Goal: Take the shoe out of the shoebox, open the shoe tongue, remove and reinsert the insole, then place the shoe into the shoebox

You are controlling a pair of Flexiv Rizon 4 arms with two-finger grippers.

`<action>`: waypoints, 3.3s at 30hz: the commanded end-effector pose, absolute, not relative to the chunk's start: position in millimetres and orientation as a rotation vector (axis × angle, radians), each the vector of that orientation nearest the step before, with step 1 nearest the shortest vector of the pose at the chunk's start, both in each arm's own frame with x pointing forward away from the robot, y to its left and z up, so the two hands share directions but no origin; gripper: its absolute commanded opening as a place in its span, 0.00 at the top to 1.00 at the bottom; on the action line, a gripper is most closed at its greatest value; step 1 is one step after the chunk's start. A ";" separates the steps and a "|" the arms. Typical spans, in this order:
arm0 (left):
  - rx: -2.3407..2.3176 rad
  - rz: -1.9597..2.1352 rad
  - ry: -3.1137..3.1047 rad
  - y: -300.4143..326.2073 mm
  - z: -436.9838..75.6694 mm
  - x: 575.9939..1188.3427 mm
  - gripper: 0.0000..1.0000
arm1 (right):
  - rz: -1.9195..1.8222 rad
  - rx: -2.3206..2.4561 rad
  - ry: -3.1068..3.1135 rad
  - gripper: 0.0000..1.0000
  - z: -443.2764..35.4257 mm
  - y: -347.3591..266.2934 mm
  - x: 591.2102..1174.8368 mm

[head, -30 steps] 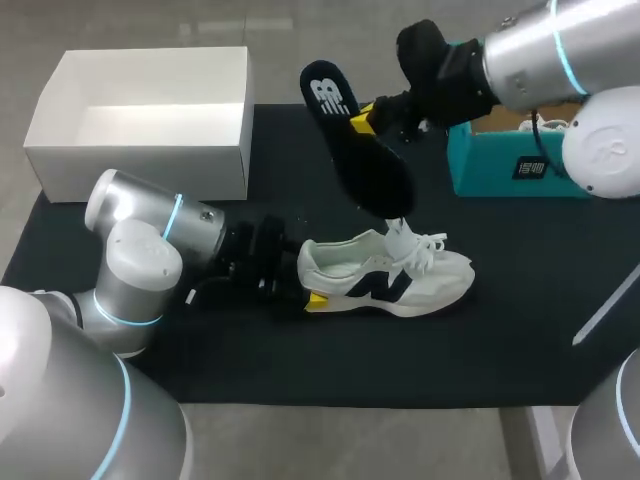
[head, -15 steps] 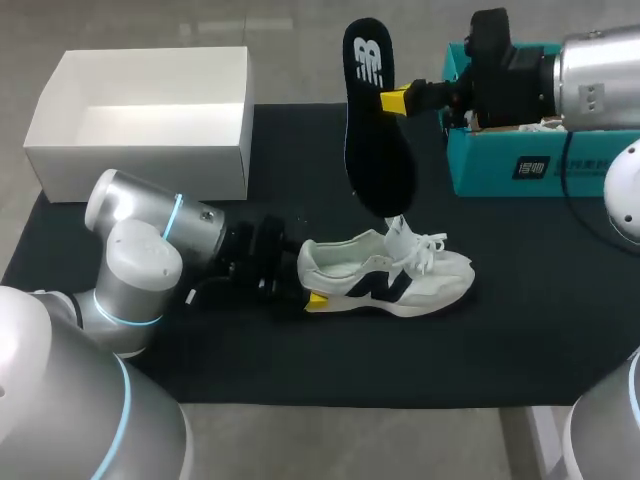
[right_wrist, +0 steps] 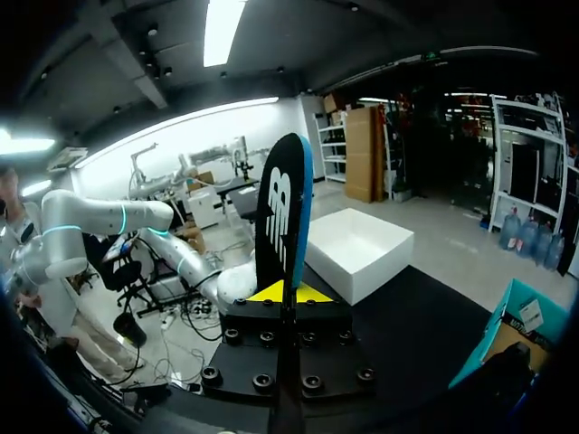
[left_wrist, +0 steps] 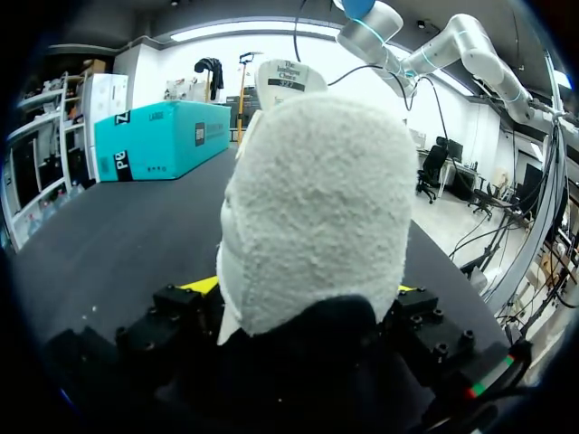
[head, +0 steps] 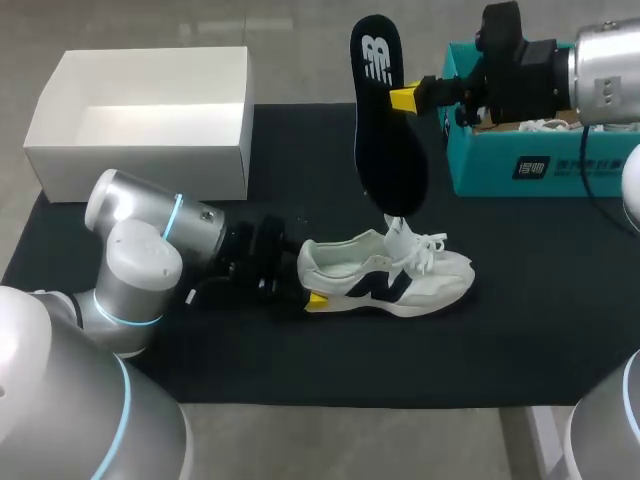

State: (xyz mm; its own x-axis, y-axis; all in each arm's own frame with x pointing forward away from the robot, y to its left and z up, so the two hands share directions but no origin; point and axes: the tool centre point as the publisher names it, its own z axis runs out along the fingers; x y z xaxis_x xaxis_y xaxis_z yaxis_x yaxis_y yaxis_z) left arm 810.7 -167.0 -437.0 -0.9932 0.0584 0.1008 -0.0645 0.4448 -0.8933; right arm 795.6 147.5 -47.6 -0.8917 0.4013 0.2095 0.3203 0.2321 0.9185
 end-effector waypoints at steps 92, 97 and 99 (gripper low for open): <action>0.054 1.445 -2.693 -156.3 -427.9 821.0 0.00 | 1.951 1.051 2.475 1.00 25.8 136.8 659.9; 0.039 1.381 -2.712 -155.4 -425.0 823.0 0.00 | 1.951 1.051 2.475 1.00 25.8 136.8 659.9; 0.029 1.325 -2.731 -156.8 -422.9 823.2 0.00 | 1.951 1.051 2.475 1.00 25.8 136.8 659.9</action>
